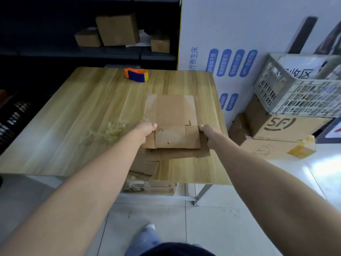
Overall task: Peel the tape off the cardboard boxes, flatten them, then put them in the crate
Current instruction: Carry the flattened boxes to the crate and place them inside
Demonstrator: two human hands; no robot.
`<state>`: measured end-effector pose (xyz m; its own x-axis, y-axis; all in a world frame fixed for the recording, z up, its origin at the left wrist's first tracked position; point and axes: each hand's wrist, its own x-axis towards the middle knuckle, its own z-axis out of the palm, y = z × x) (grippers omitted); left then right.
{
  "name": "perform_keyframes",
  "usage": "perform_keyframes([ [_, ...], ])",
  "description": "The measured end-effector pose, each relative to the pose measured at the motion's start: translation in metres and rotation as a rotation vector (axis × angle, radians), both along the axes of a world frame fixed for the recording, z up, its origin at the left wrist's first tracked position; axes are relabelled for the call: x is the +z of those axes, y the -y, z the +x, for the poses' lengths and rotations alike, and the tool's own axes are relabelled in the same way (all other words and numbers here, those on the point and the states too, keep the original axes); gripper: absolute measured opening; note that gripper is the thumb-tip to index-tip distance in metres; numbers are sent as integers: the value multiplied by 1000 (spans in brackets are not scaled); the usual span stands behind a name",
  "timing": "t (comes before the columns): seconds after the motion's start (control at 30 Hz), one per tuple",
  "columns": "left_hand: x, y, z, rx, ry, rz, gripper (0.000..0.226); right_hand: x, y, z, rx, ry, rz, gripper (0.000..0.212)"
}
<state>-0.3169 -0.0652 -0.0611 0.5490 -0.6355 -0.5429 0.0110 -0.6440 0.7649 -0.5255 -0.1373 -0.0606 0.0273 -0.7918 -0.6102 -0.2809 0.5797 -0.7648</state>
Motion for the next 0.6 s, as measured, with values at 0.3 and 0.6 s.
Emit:
perform_keyframes([
  [0.3,-24,-3,-8,-96,3,61,55,-14,-7,9,-98,149,51,34],
  [0.6,-45,-10,-11,-193,38,93,72,-31,-14,6,32,5,16,36],
])
